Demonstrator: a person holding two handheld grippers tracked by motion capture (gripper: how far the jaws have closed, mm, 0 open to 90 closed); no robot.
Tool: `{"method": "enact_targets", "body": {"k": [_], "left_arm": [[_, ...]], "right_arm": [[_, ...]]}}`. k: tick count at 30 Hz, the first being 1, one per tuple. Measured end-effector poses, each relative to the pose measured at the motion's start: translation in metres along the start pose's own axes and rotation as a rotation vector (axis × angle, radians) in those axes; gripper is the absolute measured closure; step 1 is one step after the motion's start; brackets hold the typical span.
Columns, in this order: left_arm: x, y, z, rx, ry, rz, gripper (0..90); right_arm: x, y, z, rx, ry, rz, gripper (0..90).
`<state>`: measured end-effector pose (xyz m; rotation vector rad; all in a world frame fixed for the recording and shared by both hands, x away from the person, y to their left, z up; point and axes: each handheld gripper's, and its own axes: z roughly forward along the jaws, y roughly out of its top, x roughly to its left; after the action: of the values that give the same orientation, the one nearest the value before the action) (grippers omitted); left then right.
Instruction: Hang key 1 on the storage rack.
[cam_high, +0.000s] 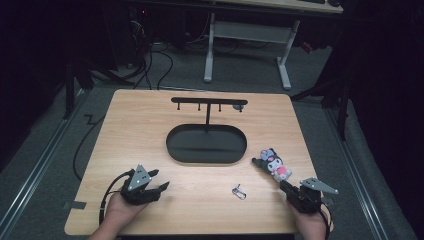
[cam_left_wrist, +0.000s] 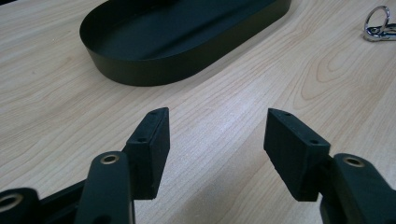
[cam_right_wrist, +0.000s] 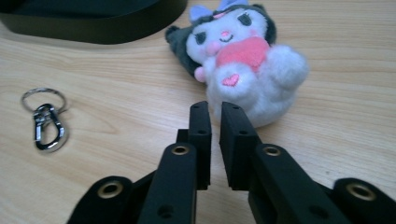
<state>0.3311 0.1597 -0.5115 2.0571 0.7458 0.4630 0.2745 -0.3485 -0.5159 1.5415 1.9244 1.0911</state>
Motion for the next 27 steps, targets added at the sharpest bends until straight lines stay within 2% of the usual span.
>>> {"method": "enact_targets", "body": {"k": [2, 4, 6, 11, 13, 14, 17, 18, 20, 23, 25, 27], "left_arm": [[0.000, 0.000, 0.000, 0.003, 0.003, -0.004, 41.7], [0.001, 0.000, 0.000, 0.015, 0.016, -0.013, 41.8], [0.002, -0.001, -0.001, 0.017, 0.031, -0.025, 41.9], [0.003, -0.002, -0.005, 0.022, 0.040, -0.042, 43.0], [0.003, -0.004, -0.007, 0.020, 0.044, -0.047, 43.2], [0.004, -0.005, -0.008, 0.024, 0.046, -0.048, 43.7], [0.005, -0.005, -0.009, 0.024, 0.048, -0.051, 43.7], [0.005, -0.006, -0.009, 0.023, 0.048, -0.052, 43.6], [0.006, -0.006, -0.010, 0.024, 0.047, -0.053, 43.6], [0.005, -0.007, -0.009, 0.028, 0.050, -0.047, 43.4], [0.005, -0.007, -0.009, 0.029, 0.048, -0.045, 43.3], [0.006, -0.006, -0.009, 0.030, 0.044, -0.044, 43.2]], "right_arm": [[0.001, 0.000, -0.001, 0.001, 0.004, -0.001, 82.0], [0.004, 0.001, -0.001, 0.003, 0.011, -0.023, 78.9], [0.009, 0.004, -0.003, 0.002, 0.040, -0.047, 74.1], [0.018, 0.008, 0.000, 0.021, 0.067, -0.081, 68.6], [0.024, 0.011, 0.005, 0.047, 0.071, -0.105, 66.9], [0.030, 0.015, 0.010, 0.070, 0.057, -0.104, 65.3], [0.034, 0.019, 0.015, 0.096, 0.047, -0.114, 64.0], [0.036, 0.024, 0.019, 0.127, 0.039, -0.132, 59.6], [0.036, 0.026, 0.020, 0.141, 0.042, -0.140, 58.8], [0.035, 0.031, 0.025, 0.203, 0.051, -0.159, 56.3], [0.034, 0.033, 0.028, 0.237, 0.071, -0.152, 55.7], [0.033, 0.035, 0.031, 0.274, 0.062, -0.151, 54.2]]}}
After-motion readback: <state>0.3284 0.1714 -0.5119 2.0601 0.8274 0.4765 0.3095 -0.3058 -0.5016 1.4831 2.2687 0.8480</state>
